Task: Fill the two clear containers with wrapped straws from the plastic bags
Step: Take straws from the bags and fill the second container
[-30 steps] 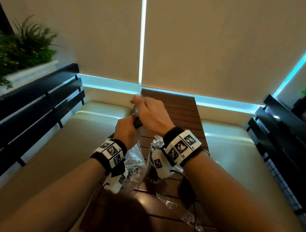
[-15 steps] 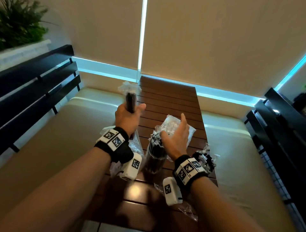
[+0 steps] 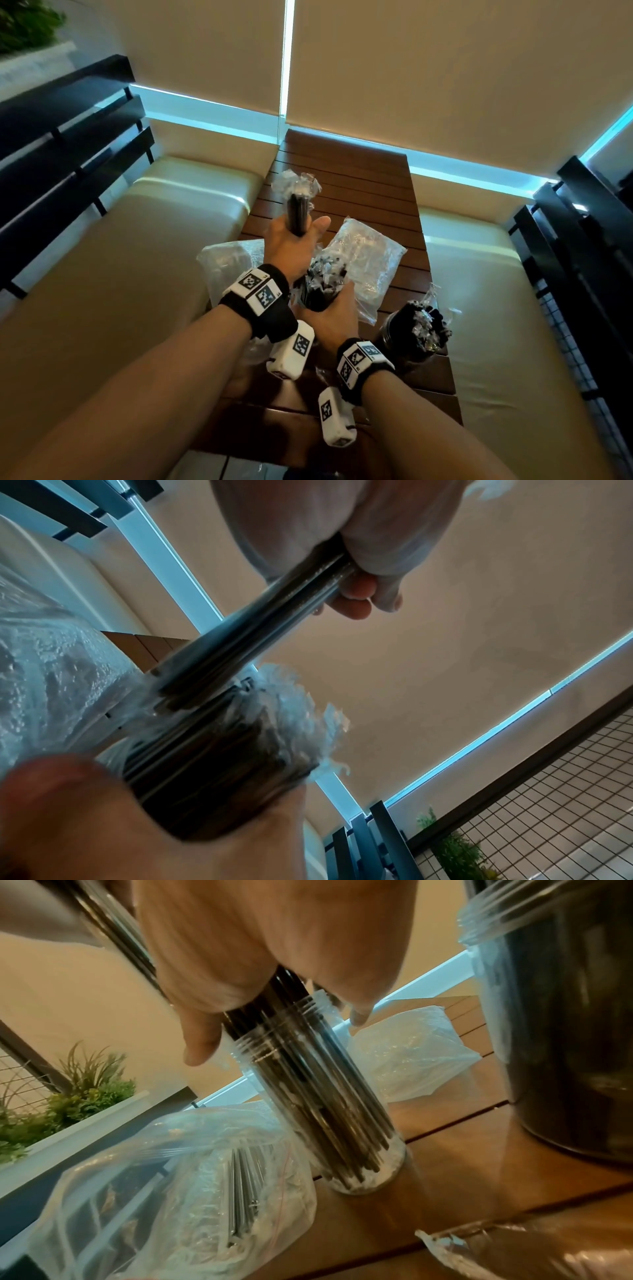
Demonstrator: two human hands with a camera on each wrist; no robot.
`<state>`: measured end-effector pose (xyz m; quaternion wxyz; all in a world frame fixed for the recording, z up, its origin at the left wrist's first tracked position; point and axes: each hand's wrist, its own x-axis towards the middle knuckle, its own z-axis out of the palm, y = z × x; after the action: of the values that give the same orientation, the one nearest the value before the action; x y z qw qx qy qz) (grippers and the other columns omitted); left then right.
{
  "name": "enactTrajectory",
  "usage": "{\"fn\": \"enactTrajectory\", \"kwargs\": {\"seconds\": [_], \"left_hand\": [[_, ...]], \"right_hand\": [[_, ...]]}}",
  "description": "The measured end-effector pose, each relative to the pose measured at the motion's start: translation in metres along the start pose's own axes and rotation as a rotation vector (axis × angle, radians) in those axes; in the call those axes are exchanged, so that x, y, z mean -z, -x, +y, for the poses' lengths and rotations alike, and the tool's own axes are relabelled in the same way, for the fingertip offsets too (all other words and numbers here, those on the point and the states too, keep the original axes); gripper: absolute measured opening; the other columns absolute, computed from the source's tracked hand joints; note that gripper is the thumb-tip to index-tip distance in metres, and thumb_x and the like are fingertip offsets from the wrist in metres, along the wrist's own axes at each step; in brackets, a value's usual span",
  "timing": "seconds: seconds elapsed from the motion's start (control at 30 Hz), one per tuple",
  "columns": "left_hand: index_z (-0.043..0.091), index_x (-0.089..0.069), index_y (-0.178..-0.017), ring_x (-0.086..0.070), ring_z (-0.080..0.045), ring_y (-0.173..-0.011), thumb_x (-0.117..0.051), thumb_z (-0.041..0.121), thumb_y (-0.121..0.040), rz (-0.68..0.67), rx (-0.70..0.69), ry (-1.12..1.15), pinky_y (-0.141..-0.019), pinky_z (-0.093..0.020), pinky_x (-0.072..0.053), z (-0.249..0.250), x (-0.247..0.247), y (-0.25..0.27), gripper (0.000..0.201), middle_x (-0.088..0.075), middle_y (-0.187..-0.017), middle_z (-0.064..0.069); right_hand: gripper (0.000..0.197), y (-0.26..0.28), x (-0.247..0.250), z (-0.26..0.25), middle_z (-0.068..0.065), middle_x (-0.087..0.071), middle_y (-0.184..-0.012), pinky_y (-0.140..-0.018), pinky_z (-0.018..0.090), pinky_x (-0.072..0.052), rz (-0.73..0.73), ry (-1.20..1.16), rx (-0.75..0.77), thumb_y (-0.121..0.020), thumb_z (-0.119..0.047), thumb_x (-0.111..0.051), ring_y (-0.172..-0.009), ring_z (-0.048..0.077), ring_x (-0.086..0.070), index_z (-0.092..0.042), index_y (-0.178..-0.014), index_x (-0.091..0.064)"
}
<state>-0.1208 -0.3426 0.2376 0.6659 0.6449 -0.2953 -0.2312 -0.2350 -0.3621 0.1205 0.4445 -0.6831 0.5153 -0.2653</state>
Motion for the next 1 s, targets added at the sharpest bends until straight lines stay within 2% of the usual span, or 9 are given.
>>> {"fn": "enactTrajectory", "kwargs": {"seconds": [0.07,0.23,0.33,0.43,0.6,0.73,0.87,0.93,1.0], "left_hand": [[0.021,-0.042,-0.059,-0.041,-0.010,-0.049,-0.075,0.027,-0.083,-0.015,-0.011,-0.006,-0.060,-0.026,-0.044,-0.002,-0.003,0.001,0.042,-0.042,-0.052,0.010],[0.022,-0.039,-0.057,-0.044,-0.013,-0.055,-0.075,0.024,-0.084,-0.016,-0.014,0.091,-0.061,-0.026,-0.046,0.005,-0.007,0.001,0.045,-0.040,-0.052,0.011],[0.020,-0.041,-0.060,-0.053,-0.016,-0.062,-0.073,0.016,-0.085,0.006,-0.024,0.171,-0.062,-0.021,-0.050,0.008,-0.005,-0.006,0.041,-0.047,-0.055,0.007],[0.020,-0.042,-0.062,-0.055,-0.014,-0.061,-0.073,0.017,-0.085,0.020,0.028,0.137,-0.065,-0.024,-0.050,-0.011,-0.001,-0.007,0.039,-0.050,-0.054,0.010],[0.022,-0.045,-0.064,-0.054,-0.020,-0.061,-0.073,0.018,-0.085,0.054,0.135,0.113,-0.064,-0.029,-0.049,-0.048,-0.002,-0.006,0.036,-0.051,-0.055,0.005],[0.022,-0.051,-0.062,-0.058,-0.012,-0.062,-0.077,0.026,-0.081,0.017,0.184,0.017,-0.071,-0.027,-0.048,-0.058,-0.014,0.000,0.032,-0.058,-0.063,0.006],[0.025,-0.052,-0.072,-0.062,-0.018,-0.078,-0.080,0.029,-0.078,0.006,0.203,-0.066,-0.071,-0.026,-0.047,-0.071,-0.021,0.018,0.029,-0.064,-0.087,-0.005],[0.029,-0.049,-0.076,-0.064,-0.022,-0.090,-0.080,0.037,-0.077,-0.036,0.185,-0.120,-0.077,-0.030,-0.051,-0.077,-0.019,0.020,0.032,-0.063,-0.102,-0.013],[0.032,-0.048,-0.077,-0.063,-0.027,-0.096,-0.079,0.047,-0.073,-0.115,0.122,-0.180,-0.086,-0.041,-0.053,-0.073,-0.012,0.019,0.035,-0.060,-0.107,-0.016]], "right_hand": [[0.092,-0.001,-0.001,-0.005,-0.004,-0.057,-0.116,-0.087,0.046,-0.054,0.026,0.024,0.001,-0.045,-0.057,-0.086,-0.106,0.021,-0.060,-0.031,-0.117,-0.034],[0.073,-0.007,0.000,-0.006,-0.001,-0.063,-0.103,-0.079,0.044,-0.056,0.086,0.044,-0.023,-0.053,-0.053,-0.078,-0.093,0.025,-0.065,-0.031,-0.105,-0.032],[0.070,-0.010,0.002,-0.002,-0.001,-0.065,-0.100,-0.077,0.039,-0.056,0.115,0.064,-0.006,-0.067,-0.044,-0.078,-0.088,0.020,-0.064,-0.025,-0.119,-0.035],[0.075,-0.010,0.004,0.001,-0.004,-0.059,-0.096,-0.076,0.033,-0.055,0.116,0.106,0.002,-0.078,-0.035,-0.075,-0.088,0.018,-0.063,-0.012,-0.136,-0.032],[0.064,-0.009,0.007,0.007,-0.002,-0.066,-0.104,-0.085,0.031,-0.055,0.074,0.067,0.019,-0.077,-0.030,-0.075,-0.099,0.017,-0.066,-0.021,-0.130,-0.039],[0.073,-0.009,0.016,0.001,0.002,-0.060,-0.119,-0.089,0.027,-0.045,-0.035,0.083,0.049,-0.076,-0.042,-0.077,-0.107,0.018,-0.057,-0.020,-0.132,-0.036],[0.081,-0.011,0.015,0.006,0.005,-0.063,-0.118,-0.088,0.037,-0.054,-0.053,0.106,0.017,-0.075,-0.038,-0.073,-0.108,0.022,-0.063,-0.015,-0.139,-0.030],[0.088,-0.010,0.013,0.008,0.006,-0.064,-0.119,-0.088,0.042,-0.056,-0.039,0.107,0.001,-0.073,-0.040,-0.070,-0.109,0.023,-0.064,-0.013,-0.144,-0.025],[0.088,-0.011,0.011,0.010,0.004,-0.065,-0.117,-0.087,0.042,-0.057,-0.038,0.102,0.019,-0.073,-0.039,-0.069,-0.106,0.022,-0.065,-0.015,-0.145,-0.024]]}}
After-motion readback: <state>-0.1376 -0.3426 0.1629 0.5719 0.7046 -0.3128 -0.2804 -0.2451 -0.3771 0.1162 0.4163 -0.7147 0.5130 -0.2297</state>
